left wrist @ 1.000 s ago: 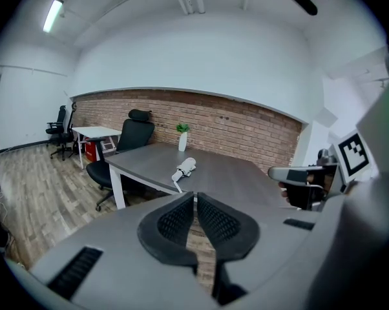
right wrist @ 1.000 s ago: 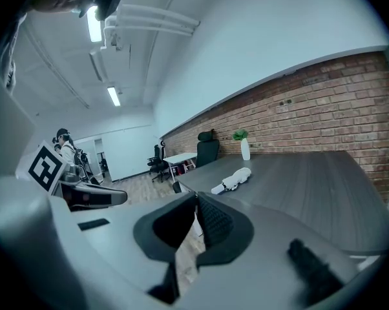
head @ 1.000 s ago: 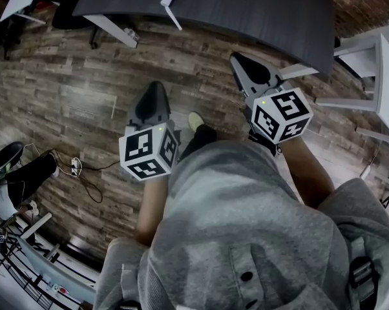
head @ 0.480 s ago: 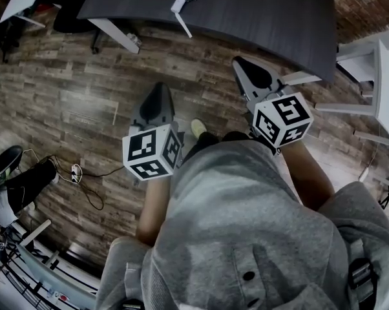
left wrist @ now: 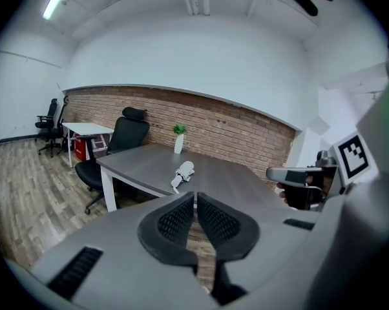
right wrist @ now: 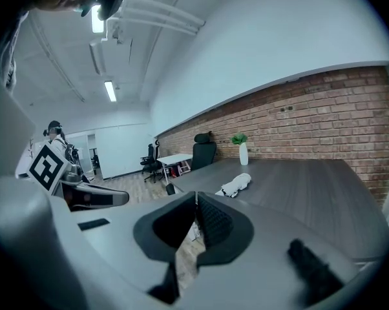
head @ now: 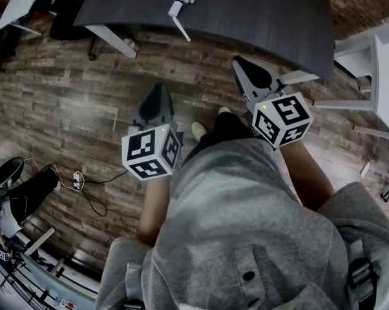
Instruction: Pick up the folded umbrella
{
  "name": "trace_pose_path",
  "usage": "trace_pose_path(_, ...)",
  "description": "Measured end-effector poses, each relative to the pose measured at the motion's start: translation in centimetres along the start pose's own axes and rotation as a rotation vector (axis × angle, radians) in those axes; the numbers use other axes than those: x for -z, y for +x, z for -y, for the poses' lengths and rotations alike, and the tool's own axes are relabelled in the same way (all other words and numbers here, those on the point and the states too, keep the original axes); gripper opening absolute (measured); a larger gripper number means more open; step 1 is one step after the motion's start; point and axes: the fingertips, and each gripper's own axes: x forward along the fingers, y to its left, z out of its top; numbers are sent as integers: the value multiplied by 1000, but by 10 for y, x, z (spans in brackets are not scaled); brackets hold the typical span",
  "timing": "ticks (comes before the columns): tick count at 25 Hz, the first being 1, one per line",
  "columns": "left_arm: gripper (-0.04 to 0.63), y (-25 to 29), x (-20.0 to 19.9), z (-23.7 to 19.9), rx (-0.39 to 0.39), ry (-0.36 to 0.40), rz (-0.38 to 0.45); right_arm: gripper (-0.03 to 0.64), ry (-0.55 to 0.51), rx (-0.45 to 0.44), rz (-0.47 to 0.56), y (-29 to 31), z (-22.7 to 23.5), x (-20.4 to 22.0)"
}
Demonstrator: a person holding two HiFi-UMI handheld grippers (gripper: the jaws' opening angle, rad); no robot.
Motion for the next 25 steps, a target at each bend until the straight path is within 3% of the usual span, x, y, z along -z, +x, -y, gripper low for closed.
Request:
trace_pose_path(15,26,18,-12,-16,-19,-9,-2,25,-2,-5,9,28,17,-11)
trace_pose_path(25,26,64,-32,-25,-21,-3,-12,25,8,-1,7,65,48,-24)
